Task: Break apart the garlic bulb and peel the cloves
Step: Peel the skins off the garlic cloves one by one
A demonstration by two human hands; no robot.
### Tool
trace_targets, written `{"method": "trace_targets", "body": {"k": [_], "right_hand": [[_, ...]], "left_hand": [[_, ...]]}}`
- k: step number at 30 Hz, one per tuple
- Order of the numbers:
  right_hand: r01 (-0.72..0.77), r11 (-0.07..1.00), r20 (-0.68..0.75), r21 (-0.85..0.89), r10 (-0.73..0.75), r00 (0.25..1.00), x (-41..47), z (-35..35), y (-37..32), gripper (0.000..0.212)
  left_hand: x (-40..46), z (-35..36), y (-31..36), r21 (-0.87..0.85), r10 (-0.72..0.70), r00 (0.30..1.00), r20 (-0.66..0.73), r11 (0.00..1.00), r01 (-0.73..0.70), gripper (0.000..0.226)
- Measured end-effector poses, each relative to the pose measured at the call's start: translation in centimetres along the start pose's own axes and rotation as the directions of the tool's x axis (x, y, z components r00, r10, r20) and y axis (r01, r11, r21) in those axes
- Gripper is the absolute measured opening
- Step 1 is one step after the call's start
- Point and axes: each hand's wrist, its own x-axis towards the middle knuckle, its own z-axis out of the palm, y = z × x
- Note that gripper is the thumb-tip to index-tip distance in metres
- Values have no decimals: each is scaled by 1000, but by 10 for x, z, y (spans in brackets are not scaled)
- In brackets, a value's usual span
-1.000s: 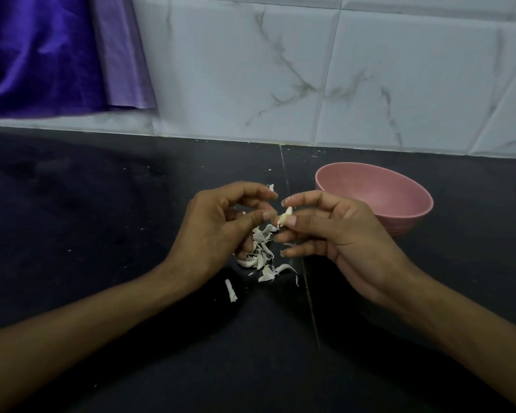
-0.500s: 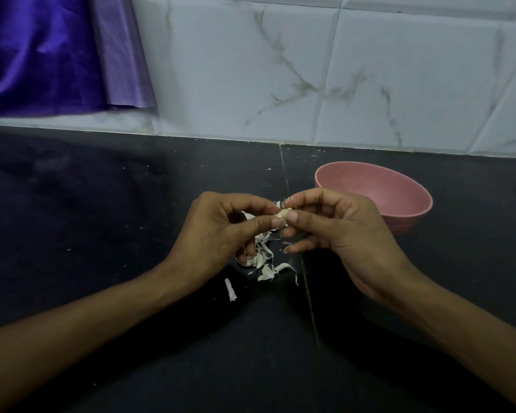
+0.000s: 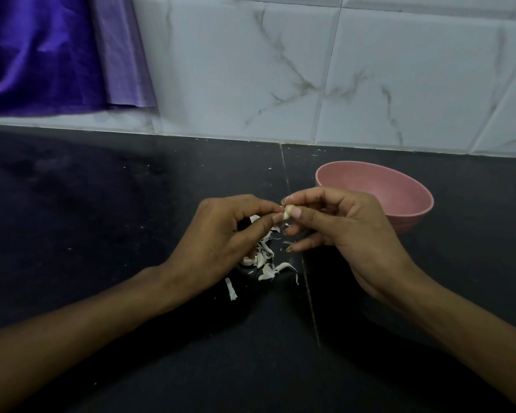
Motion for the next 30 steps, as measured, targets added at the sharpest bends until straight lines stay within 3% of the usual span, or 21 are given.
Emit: {"method": "trace_targets", "body": {"k": [5, 10, 15, 20, 26, 30], "right_hand": [[12, 1000, -2, -17, -12, 1000, 1, 0, 1, 13], [50, 997, 17, -53, -49, 999, 0, 1, 1, 10], [131, 979, 34, -158, -127, 991, 1, 0, 2, 12], [215, 943, 69, -253, -204, 977, 0, -1, 2, 13], [189, 972, 98, -142, -176, 979, 3, -1, -1, 16], [120, 993, 106, 1, -119, 987, 1, 0, -6, 9]], "left_hand": [[1, -1, -1, 126, 67, 998, 3, 990, -67, 19], [1, -3, -2, 112, 49, 999, 20, 992, -51, 16], [3, -2, 3, -69, -169, 984, 47, 983, 172, 8], [7, -2, 10, -312, -368, 918, 145, 864, 396, 14], [11, -5, 15, -508, -488, 800, 348, 619, 599, 15], [14, -4, 18, -577, -494, 755, 431, 492, 652, 14]]}}
